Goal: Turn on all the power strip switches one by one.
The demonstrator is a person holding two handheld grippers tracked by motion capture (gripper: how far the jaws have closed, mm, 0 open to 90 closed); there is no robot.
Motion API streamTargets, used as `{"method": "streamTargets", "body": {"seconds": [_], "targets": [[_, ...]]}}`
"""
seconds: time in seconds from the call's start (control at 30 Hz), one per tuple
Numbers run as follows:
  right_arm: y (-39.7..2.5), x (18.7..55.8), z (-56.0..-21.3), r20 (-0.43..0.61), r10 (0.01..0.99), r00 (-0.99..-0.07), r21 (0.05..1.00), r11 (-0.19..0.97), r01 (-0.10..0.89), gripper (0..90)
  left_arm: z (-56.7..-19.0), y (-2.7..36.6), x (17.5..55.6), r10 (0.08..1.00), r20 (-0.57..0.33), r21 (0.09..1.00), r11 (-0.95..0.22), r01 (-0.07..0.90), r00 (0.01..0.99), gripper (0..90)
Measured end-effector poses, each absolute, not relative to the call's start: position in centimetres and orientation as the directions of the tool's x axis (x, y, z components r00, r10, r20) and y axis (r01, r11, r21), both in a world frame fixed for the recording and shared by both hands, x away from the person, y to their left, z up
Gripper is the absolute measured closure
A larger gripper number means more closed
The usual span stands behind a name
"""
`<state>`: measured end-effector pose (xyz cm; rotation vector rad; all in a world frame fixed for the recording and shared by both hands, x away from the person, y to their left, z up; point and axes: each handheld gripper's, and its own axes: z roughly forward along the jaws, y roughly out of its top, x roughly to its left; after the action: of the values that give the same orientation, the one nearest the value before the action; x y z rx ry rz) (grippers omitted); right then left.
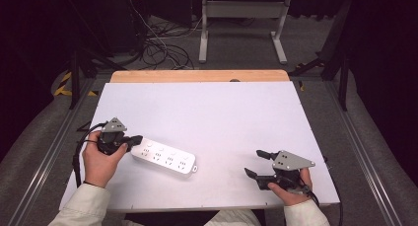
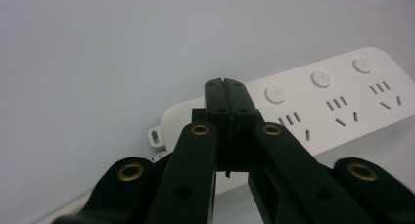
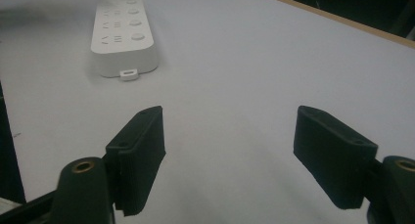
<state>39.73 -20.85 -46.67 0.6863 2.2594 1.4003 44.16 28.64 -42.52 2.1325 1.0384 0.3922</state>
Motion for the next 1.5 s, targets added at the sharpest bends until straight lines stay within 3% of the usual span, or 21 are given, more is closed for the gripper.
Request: {"method": "streamTargets", "body": {"seconds": [0.53, 1.5], "targets": [[-20.9, 39.7, -46.7, -0.075, 0.592, -0.802, 0.901, 0.384, 0.200, 28.0, -44.1, 27.7, 46.1, 0.765, -0.104, 0.655, -0.428, 0.623, 0.636, 89.7], [-20.9, 39.7, -46.7, -0.072, 0.590, -0.804, 0.903, 0.381, 0.199, 28.0, -45.3, 26.7, 46.8, 0.764, -0.079, 0.665, -0.438, 0.605, 0.640, 89.8]]}}
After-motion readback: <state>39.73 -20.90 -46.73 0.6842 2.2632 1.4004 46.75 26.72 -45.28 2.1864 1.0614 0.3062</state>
